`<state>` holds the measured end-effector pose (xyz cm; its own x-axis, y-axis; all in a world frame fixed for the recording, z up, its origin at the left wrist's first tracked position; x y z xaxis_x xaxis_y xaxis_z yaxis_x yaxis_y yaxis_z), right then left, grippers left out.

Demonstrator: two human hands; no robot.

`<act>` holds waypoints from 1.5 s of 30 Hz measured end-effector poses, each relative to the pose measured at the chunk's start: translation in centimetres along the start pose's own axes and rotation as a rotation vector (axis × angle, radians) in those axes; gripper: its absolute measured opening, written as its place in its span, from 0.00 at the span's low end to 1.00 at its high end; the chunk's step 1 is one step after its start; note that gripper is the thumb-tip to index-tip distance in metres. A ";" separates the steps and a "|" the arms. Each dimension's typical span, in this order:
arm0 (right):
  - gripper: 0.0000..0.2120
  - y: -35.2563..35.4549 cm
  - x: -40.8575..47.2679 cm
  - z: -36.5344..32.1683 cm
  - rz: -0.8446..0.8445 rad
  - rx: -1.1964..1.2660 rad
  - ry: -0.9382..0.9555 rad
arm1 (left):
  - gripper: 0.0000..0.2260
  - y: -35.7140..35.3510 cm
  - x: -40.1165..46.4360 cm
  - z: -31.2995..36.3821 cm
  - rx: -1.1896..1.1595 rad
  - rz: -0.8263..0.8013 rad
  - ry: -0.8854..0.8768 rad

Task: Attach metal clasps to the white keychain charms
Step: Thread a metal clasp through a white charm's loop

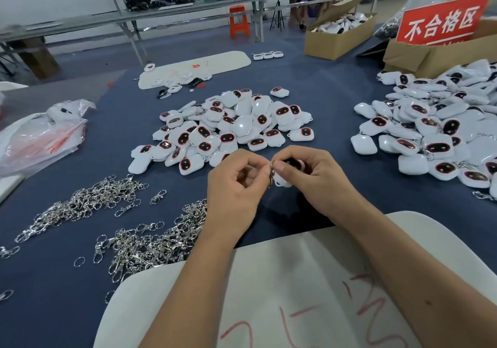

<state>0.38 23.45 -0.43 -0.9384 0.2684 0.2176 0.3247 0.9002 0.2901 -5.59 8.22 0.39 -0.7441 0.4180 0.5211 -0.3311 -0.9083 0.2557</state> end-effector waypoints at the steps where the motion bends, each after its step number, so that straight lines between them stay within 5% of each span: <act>1: 0.07 0.0 0.0 0.1 -0.006 -0.001 0.004 | 0.06 0.0 0.0 0.0 -0.001 -0.001 0.002; 17: 0.06 0.4 -0.5 -1.0 0.132 -0.343 0.317 | 0.05 -0.2 -0.2 -0.4 0.115 -0.037 -0.080; 45: 0.07 -0.4 -0.5 -0.5 0.144 0.086 0.058 | 0.05 -1.2 -0.1 1.2 0.202 0.107 -0.148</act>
<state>0.77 22.80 -0.16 -0.8739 0.3782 0.3052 0.4413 0.8807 0.1721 -4.49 9.27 1.00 -0.6708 0.3311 0.6636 -0.1215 -0.9318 0.3421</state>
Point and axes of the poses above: each hand's wrist, its own x-axis towards the middle knuckle, its own y-axis out of the back of the hand, z = x × y, the point moved 3 cm from there along x, towards the middle knuckle, and after that the axes turned 6 degrees about -y, right-handed, at the moved point
